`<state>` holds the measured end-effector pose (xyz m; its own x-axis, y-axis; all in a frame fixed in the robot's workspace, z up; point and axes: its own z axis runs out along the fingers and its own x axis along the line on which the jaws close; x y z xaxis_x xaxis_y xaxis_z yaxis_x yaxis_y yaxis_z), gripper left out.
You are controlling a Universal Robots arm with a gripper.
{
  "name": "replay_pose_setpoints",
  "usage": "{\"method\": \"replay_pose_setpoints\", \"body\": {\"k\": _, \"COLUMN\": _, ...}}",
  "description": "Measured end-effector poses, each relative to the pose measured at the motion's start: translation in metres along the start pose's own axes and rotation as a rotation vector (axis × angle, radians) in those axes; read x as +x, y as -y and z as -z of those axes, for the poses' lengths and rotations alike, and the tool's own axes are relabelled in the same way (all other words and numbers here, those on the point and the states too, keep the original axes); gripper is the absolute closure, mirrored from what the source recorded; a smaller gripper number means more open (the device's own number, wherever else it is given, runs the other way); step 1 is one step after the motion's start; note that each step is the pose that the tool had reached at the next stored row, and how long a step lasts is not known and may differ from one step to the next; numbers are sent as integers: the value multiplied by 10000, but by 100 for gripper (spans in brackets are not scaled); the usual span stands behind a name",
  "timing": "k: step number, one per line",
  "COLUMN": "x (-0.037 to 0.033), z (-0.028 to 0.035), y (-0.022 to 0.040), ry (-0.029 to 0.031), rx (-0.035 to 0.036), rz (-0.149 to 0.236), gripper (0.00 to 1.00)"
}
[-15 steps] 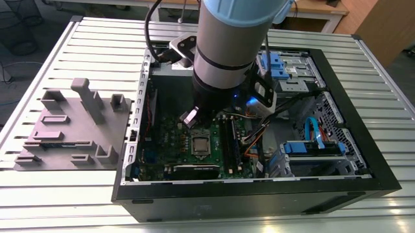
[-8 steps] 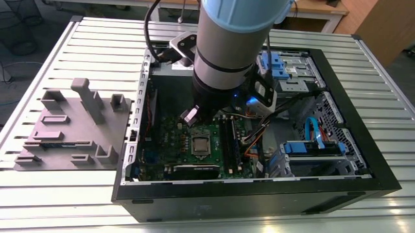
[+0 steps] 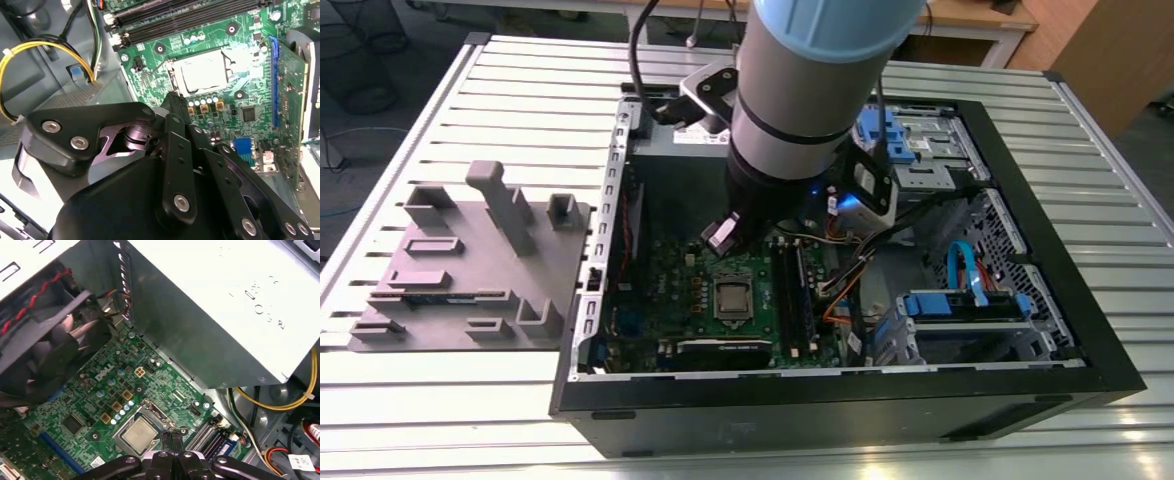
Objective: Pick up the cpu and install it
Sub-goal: 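Install the first cpu locking lever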
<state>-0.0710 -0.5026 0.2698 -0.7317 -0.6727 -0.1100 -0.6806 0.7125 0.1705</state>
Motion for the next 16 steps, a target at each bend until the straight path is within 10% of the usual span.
{"method": "replay_pose_setpoints", "body": {"k": 9, "x": -87, "z": -10, "y": 7, "ry": 14, "rx": -27, "rz": 87, "gripper": 89}}
{"method": "replay_pose_setpoints", "body": {"k": 16, "x": -96, "z": -19, "y": 12, "ry": 322, "rx": -169, "rz": 274, "gripper": 89}}
